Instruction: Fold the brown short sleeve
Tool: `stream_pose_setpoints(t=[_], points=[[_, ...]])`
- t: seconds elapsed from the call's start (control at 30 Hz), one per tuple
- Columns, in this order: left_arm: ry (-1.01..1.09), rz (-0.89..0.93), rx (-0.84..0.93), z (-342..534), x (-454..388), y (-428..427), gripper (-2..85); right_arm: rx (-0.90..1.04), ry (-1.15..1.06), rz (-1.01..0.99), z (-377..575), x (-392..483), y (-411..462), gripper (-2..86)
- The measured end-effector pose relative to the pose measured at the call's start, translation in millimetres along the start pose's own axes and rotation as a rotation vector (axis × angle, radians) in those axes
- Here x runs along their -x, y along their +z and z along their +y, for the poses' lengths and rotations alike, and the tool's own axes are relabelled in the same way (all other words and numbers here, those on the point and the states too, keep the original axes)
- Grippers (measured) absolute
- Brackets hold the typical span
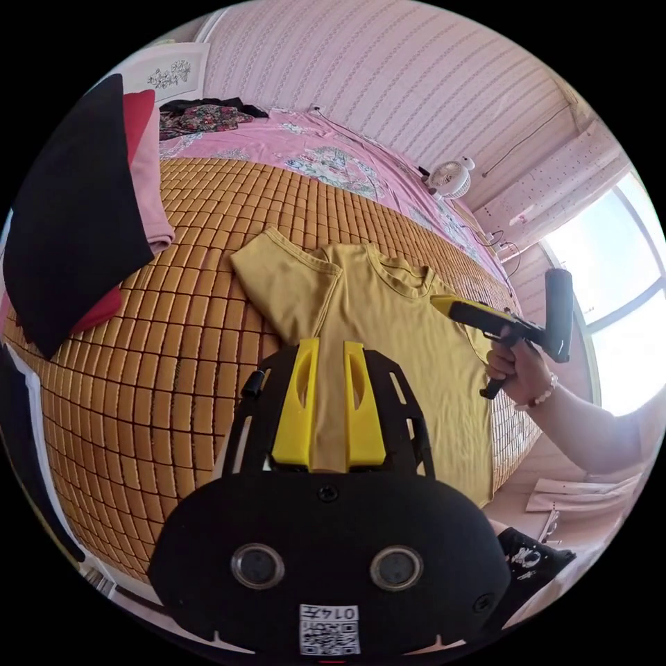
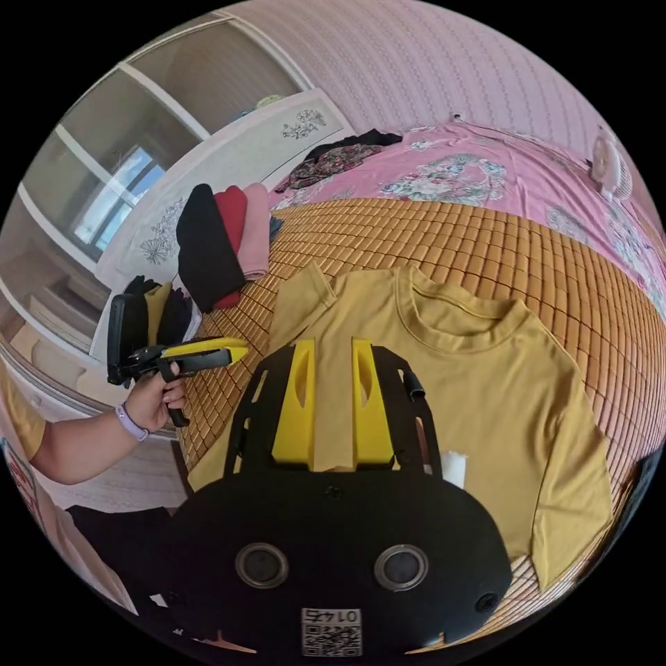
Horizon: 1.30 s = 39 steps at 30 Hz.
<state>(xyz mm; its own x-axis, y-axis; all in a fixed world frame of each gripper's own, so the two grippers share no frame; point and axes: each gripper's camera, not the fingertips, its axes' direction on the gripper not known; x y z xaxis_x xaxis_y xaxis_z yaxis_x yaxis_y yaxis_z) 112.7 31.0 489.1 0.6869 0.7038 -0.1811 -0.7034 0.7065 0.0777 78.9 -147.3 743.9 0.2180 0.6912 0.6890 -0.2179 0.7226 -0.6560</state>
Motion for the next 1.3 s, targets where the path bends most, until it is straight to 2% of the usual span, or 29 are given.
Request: stream_pose_setpoints(t=[0.13, 0.23, 0.37, 0.43, 0.6, 0.67, 0.8, 0.87, 0.93, 1.0, 1.07, 1.13, 1.23, 1.3], points=[[0.013, 0.010, -0.011, -3.1, 7.5, 3.8, 7.6, 0.128, -0.133, 0.158, -84.5, 49.5, 76.0, 10.3], [0.006, 0.045, -0.040, -6.9, 17.6, -0.9, 7.7, 0.254, -0.104, 0.229, -120.2, 55.5, 114.4, 5.5], [0.002, 0.043, -0.062, -0.3, 34.8, -19.7, 7.9, 0.178, -0.078, 0.069, -149.8, 62.8, 108.0, 5.2], [-0.028, 0.059, -0.071, 8.3, 45.7, -28.7, 7.9, 0.199, -0.049, 0.042, -162.0, 64.6, 111.6, 5.6], [-0.112, 0.068, -0.066, 39.5, 75.6, -51.3, 7.8, 0.269, 0.008, 0.108, -189.9, 78.1, 126.8, -0.3], [-0.121, 0.068, -0.067, 50.4, 83.8, -59.9, 7.8, 0.206, -0.006, 0.077, -203.8, 101.7, 117.9, -0.5], [-0.153, 0.078, -0.048, 76.6, 102.1, -81.2, 7.9, 0.131, -0.176, -0.083, -224.2, 165.9, 109.0, -0.1], [-0.180, 0.085, -0.047, 87.5, 111.0, -92.0, 8.0, 0.148, -0.344, -0.264, -230.3, 212.3, 111.7, 0.5], [-0.211, 0.081, -0.058, 98.2, 120.6, -103.7, 8.0, 0.209, -0.473, -0.285, -230.5, 241.8, 116.5, 1.4], [-0.260, 0.086, -0.076, 109.1, 134.0, -115.9, 7.9, 0.219, -0.490, -0.163, -232.4, 251.1, 118.7, 4.1], [-0.277, 0.099, -0.091, 113.0, 140.9, -120.7, 7.9, 0.202, -0.366, 0.107, -239.7, 232.9, 123.6, 7.5], [-0.266, 0.105, -0.095, 112.1, 143.3, -121.9, 7.9, 0.205, -0.213, 0.208, -246.9, 209.0, 128.8, 9.8], [-0.227, 0.124, -0.099, 103.6, 142.2, -120.7, 8.0, 0.262, -0.062, 0.188, -260.8, 184.0, 150.1, 9.1], [-0.198, 0.131, -0.106, 95.7, 140.1, -121.3, 8.3, 0.296, -0.065, 0.190, -268.2, 183.7, 166.2, 5.5]])
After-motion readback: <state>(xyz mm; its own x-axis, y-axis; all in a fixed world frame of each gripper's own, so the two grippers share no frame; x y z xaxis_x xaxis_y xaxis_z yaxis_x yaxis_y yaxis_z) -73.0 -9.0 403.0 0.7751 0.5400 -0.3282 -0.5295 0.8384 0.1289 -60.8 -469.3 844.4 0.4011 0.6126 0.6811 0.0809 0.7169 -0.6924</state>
